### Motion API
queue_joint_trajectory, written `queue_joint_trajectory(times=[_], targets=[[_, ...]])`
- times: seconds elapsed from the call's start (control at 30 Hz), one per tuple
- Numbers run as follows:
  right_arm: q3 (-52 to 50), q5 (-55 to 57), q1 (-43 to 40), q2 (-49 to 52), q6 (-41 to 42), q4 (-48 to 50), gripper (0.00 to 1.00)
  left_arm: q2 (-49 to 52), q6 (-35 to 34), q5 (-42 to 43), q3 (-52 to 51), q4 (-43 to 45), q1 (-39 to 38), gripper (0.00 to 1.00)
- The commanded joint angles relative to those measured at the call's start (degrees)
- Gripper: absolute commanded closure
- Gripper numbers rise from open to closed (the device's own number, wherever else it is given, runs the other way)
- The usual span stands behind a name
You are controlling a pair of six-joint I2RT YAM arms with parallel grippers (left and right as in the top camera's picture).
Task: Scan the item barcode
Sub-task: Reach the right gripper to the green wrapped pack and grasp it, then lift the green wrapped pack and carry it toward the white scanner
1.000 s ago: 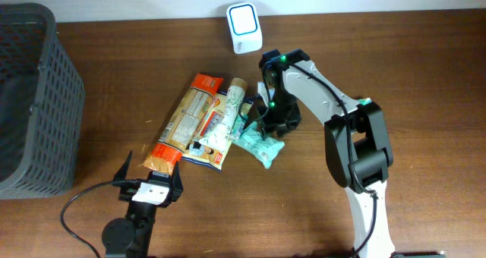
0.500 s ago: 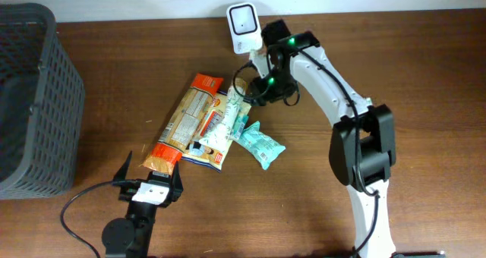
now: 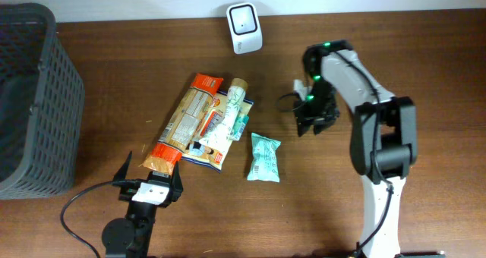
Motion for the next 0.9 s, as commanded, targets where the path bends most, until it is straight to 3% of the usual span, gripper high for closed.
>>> queue_joint_trajectory(times=[0.0,0.07,0.13,0.27,0.33,0.4,0.43,0.47,0.53,0.73,0.87], targets=[[0.09,-14.49,-0.57,0.07,-10.71,1.31,0.50,-0.28,0.90,-0.37,-0.37,0.02,0.11,0.01],[0.09,-20.04,1.73,0.07,-14.93,4.72,0.35,-0.28,0.87,-0.37,-0.37,0.02,0.11,0.01],[0.09,-19.74,6.32,0.11,-18.58,6.64,0.27,-0.28,0.90,-0.37,-0.37,0.02,0.11,0.01],[-0.98,-10.19,13.68,0.72,-19.19,6.71,0.25,-0.28,0.90,-0.37,-0.37,0.02,0.11,0.01],[-3.02,-7.19,13.29,0.72,-19.21,7.13,0.26,-0.28,0.90,-0.37,-0.37,0.02,0.11,0.01],[-4.85,-7.34,11.91,0.72,-19.19,8.04,0.36,-0.28,0.87,-0.37,-0.37,0.02,0.11,0.01],[-5.29,-8.00,11.39,0.76,-19.19,8.17,0.48,-0.28,0.90,-0.37,-0.37,0.02,0.11,0.01],[-5.29,-9.18,11.17,0.76,-19.17,8.22,0.73,-0.28,0.87,-0.37,-0.37,0.02,0.11,0.01],[-5.27,-11.65,11.17,0.76,-18.84,7.98,0.96,-0.28,0.90,-0.37,-0.37,0.02,0.11,0.01],[3.45,-19.58,1.01,-1.66,-8.33,2.45,0.96,-0.28,0.90,-0.37,-0.37,0.02,0.11,0.01],[3.85,-14.82,-7.82,-4.42,12.90,4.57,0.96,-0.28,0.87,-0.37,-0.37,0.02,0.11,0.01]])
